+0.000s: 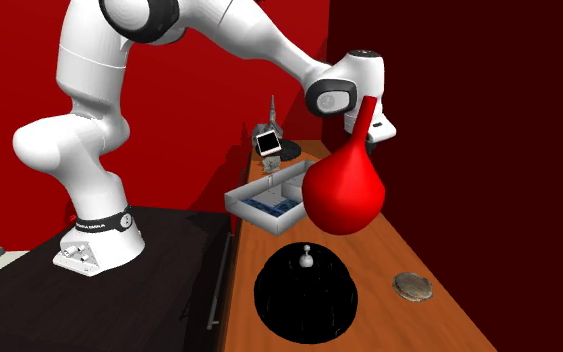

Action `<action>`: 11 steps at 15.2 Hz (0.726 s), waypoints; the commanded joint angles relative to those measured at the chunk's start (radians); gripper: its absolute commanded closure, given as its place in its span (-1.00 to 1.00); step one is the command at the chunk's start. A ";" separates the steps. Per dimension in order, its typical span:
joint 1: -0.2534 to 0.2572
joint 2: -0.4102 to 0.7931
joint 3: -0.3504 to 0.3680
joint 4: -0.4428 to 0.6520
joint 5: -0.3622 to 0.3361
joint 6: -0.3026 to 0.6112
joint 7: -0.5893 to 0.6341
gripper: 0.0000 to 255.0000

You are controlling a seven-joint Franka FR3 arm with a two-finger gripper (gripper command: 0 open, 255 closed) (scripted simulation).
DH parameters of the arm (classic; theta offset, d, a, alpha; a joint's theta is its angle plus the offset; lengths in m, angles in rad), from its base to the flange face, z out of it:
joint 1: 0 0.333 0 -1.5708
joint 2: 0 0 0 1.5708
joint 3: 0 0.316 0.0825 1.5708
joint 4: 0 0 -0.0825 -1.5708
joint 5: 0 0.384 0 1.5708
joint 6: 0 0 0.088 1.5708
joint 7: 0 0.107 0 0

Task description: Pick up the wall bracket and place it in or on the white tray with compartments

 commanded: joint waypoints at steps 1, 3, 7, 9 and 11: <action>-0.020 0.049 -0.019 -0.003 -0.005 -0.030 -0.006 -1.00; -0.021 0.049 -0.017 -0.003 -0.007 -0.030 -0.005 -1.00; -0.037 0.024 -0.015 -0.056 0.005 -0.007 -0.028 1.00; -0.046 -0.004 -0.015 -0.072 0.010 -0.020 -0.038 1.00; -0.036 0.009 -0.014 -0.062 0.004 -0.016 -0.024 1.00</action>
